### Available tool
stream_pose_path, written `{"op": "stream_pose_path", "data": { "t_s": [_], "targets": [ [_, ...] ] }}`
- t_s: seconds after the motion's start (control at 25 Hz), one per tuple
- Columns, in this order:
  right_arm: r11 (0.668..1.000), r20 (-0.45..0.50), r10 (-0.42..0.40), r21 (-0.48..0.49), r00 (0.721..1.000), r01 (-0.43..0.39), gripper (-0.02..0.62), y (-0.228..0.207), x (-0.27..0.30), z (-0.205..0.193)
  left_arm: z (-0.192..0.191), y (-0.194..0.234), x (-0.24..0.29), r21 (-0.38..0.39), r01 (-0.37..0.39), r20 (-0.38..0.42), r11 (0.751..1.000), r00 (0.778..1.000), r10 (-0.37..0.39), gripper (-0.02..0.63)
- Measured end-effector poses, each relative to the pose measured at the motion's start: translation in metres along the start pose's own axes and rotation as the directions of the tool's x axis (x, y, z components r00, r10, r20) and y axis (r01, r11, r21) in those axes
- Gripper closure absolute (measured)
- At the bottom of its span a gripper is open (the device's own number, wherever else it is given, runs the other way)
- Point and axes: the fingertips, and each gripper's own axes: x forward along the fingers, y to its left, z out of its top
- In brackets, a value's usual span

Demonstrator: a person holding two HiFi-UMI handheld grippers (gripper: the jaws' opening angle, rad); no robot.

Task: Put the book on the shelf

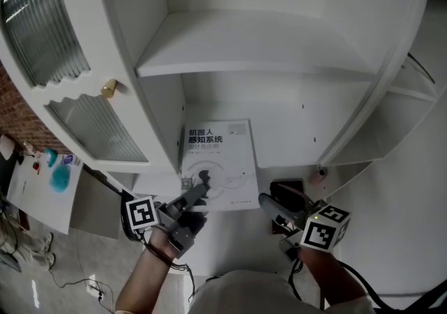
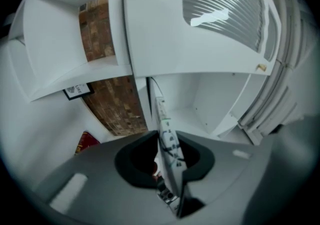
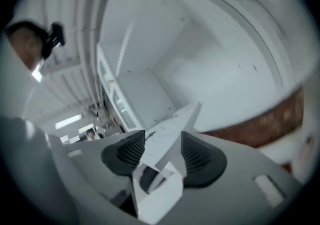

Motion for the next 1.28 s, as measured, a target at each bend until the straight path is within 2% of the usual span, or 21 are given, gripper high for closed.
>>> {"op": "stream_pose_path", "data": {
  "t_s": [0.04, 0.08, 0.12, 0.16, 0.2, 0.24, 0.28, 0.32, 0.4, 0.48, 0.52, 0.64, 0.8, 0.96, 1.12, 1.16, 1.28],
  "targets": [
    [0.978, 0.002, -0.017, -0.209, 1.0, 0.017, 0.37, 0.01, 0.001, 0.004, 0.001, 0.001, 0.0, -0.006, 0.003, 0.0, 1.0, 1.0, -0.003, 0.535],
    [0.903, -0.017, -0.03, -0.43, 0.999, 0.02, 0.356, 0.023, 0.005, 0.004, 0.002, 0.001, 0.0, -0.01, 0.007, 0.0, 1.0, 1.0, -0.007, 0.535],
    [0.787, -0.049, -0.045, -0.617, 0.998, 0.005, 0.316, 0.038, 0.013, -0.001, 0.003, 0.002, 0.001, -0.01, 0.011, -0.001, 1.0, 1.0, -0.011, 0.535],
    [0.665, -0.081, -0.057, -0.746, 0.995, -0.023, 0.3, 0.052, 0.023, -0.009, 0.004, 0.002, 0.001, -0.008, 0.014, -0.003, 1.0, 1.0, -0.015, 0.535],
    [0.56, -0.11, -0.062, -0.827, 0.992, -0.057, 0.29, 0.062, 0.033, -0.018, 0.004, 0.003, 0.002, -0.006, 0.016, -0.004, 1.0, 1.0, -0.016, 0.534],
    [0.478, -0.144, -0.061, -0.873, 0.988, -0.098, 0.288, 0.069, 0.041, -0.027, 0.004, 0.004, 0.002, -0.004, 0.016, -0.004, 1.0, 1.0, -0.016, 0.534],
    [0.427, -0.184, -0.062, -0.893, 0.981, -0.14, 0.288, 0.072, 0.049, -0.038, 0.005, 0.005, 0.003, -0.005, 0.016, -0.003, 1.0, 1.0, -0.016, 0.534],
    [0.403, -0.22, -0.065, -0.898, 0.973, -0.176, 0.288, 0.072, 0.055, -0.047, 0.006, 0.006, 0.003, -0.008, 0.016, -0.003, 1.0, 1.0, -0.016, 0.532],
    [0.386, -0.244, -0.084, -0.902, 0.966, -0.193, 0.288, 0.066, 0.065, -0.057, 0.008, 0.007, 0.004, -0.017, 0.021, -0.003, 1.0, 1.0, -0.021, 0.532],
    [0.373, -0.225, -0.111, -0.912, 0.968, -0.17, 0.305, 0.058, 0.071, -0.058, 0.01, 0.008, 0.004, -0.03, 0.027, -0.001, 0.999, 1.0, -0.027, 0.533],
    [0.375, -0.22, -0.112, -0.912, 0.969, -0.164, 0.316, 0.055, 0.074, -0.058, 0.012, 0.008, 0.004, -0.035, 0.028, 0.001, 0.999, 1.0, -0.028, 0.534],
    [0.411, -0.23, -0.091, -0.895, 0.969, -0.173, 0.316, 0.053, 0.08, -0.054, 0.017, 0.007, 0.006, -0.022, 0.035, -0.002, 0.999, 0.999, -0.035, 0.528],
    [0.426, -0.267, -0.076, -0.88, 0.961, -0.211, 0.316, 0.053, 0.091, -0.051, 0.027, -0.005, 0.003, 0.053, 0.073, -0.008, 0.996, 0.997, -0.072, 0.423],
    [0.425, -0.28, -0.051, -0.875, 0.959, -0.233, 0.316, 0.042, 0.102, -0.045, 0.036, -0.012, -0.003, 0.12, 0.084, -0.002, 0.989, 0.996, -0.084, 0.398],
    [0.402, -0.271, -0.065, -0.888, 0.96, -0.223, 0.316, 0.02, 0.119, -0.03, 0.046, -0.009, -0.006, 0.215, 0.083, 0.024, 0.973, 0.996, -0.09, 0.397],
    [0.41, -0.272, -0.075, -0.885, 0.959, -0.219, 0.316, 0.018, 0.121, -0.028, 0.045, -0.009, -0.01, 0.228, 0.076, 0.022, 0.971, 0.996, -0.083, 0.399],
    [0.461, -0.285, -0.093, -0.862, 0.954, -0.213, 0.316, 0.017, 0.125, -0.023, 0.036, -0.007, -0.027, 0.244, 0.048, 0.01, 0.969, 0.999, -0.052, 0.399]
  ]
}}
